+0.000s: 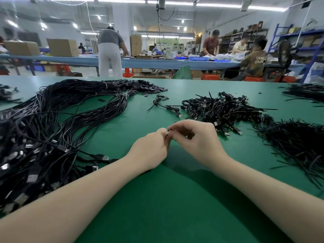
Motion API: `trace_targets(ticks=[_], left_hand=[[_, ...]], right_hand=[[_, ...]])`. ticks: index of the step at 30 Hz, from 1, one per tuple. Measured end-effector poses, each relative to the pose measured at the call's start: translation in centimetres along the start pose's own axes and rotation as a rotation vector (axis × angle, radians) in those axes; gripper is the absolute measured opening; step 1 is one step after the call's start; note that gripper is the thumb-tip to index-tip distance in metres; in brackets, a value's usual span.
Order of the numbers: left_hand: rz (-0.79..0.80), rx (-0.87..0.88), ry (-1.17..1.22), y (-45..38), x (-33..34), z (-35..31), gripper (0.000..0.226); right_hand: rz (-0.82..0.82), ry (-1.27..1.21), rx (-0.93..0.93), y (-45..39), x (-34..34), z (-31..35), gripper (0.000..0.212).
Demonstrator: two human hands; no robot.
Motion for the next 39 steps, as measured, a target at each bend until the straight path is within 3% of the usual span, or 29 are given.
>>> trace_targets(ticks=[13, 26, 29, 33, 36, 39], left_hand=[[0.021, 0.052, -0.133, 0.6, -0.2, -0.7, 0.027], [-0.019, 0.085, -0.176, 0.5, 0.1, -0.6, 0.028], [-0.041, 0.113, -0.217, 0.6, 0.1, -0.8, 0.025], [-0.108, 0.172, -0.274, 0.9, 0.0, -1.1, 0.025], [-0.107, 0.173, -0.239, 1.0, 0.0, -1.1, 0.026], [-0.039, 0.125, -0.134, 0.8, 0.2, -1.0, 0.03]], right_hand=[[-0.043, -0.136, 0.134, 0.5, -0.3, -0.3, 0.028], [-0.082, -0.359, 0.326, 0.1, -0.5, -0.4, 0.007], [-0.015, -0.26, 0.305, -0.3, -0.8, -0.1, 0.007], [0.143, 0.2, 0.137, -1.9, -2.4, 0.8, 0.003], [0.227, 0.163, 0.18, -2.6, -3.4, 0.5, 0.008], [0.172, 0.06, 0.235, -2.4, -3.5, -0.2, 0.009]])
Point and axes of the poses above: each hand's wrist, its own y-axis away from the middle knuckle, its own x-axis out of the palm, z = x × y, the point moved 3 cm from there along -y, towards the middle knuckle, and after that the axes turned 5 degrees about -y, right-handed, at the moved point
